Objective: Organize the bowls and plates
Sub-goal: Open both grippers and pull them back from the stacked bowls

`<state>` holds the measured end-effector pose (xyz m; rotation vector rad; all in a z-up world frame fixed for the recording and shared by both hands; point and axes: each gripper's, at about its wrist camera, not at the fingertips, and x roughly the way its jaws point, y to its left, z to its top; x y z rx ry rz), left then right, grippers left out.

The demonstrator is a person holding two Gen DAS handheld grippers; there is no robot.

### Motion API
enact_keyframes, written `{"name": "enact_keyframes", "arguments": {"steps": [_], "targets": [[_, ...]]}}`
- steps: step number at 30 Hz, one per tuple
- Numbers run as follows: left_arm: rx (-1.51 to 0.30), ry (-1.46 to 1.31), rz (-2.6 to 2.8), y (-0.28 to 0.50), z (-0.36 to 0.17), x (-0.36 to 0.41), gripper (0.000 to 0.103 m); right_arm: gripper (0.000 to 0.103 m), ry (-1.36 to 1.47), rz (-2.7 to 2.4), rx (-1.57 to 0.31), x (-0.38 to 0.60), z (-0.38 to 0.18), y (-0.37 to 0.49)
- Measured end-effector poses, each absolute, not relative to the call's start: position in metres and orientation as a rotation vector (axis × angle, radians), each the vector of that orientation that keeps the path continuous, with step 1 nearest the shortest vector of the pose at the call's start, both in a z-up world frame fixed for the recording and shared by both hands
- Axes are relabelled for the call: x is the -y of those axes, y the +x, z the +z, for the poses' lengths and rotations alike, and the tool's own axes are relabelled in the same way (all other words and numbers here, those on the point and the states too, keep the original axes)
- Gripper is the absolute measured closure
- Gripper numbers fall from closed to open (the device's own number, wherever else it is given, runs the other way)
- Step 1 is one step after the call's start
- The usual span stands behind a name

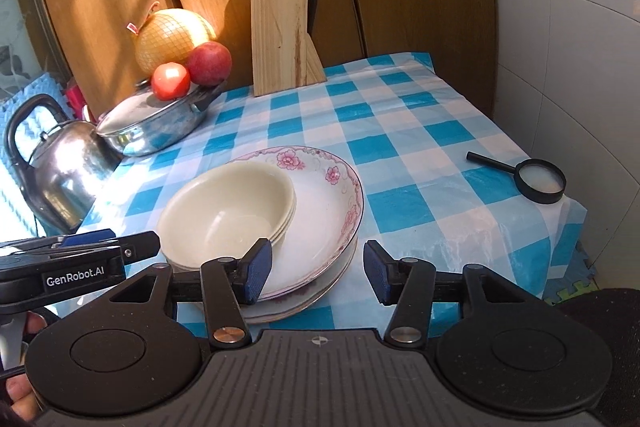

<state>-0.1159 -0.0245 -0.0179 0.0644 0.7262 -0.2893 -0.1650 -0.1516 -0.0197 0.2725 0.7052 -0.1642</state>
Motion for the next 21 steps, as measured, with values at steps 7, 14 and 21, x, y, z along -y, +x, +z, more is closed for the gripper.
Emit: {"name": "enact_keyframes", "arguments": {"steps": [7,14,21], "targets": [[-0.762,0.063,-0.309,-0.133,-0.026,0.02,0.058,0.044,0.291,-0.165,-0.727,0.144,-0.03,-0.177],[-0.821,0.065,-0.327,-0.139,-0.046,0.022,0.058,0.042,0.278,-0.17,-0.755,0.131,-0.04,-0.187],[-0.854,0.091,-0.342,-0.144,-0.063,0.029,0.058,0.042,0.26,-0.194,-0.803,0.126,-0.059,-0.19]]}}
